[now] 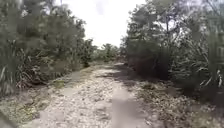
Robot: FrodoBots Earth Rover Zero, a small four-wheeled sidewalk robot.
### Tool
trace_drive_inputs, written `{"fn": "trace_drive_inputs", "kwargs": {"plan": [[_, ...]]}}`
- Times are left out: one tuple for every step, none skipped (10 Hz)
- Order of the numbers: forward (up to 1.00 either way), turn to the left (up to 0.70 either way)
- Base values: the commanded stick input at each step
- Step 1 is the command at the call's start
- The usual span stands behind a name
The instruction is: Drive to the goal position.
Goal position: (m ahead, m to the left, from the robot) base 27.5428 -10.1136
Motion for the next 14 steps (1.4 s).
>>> {"fn": "trace_drive_inputs", "kwargs": {"plan": [[0.85, 0.00], [0.85, 0.00], [0.85, 0.23], [0.85, 0.34], [0.85, 0.18], [0.85, 0.00], [0.85, 0.00], [0.85, 0.00], [0.85, 0.00], [0.85, 0.00], [0.85, 0.00], [0.85, 0.00], [0.85, 0.00], [0.85, 0.00]]}}
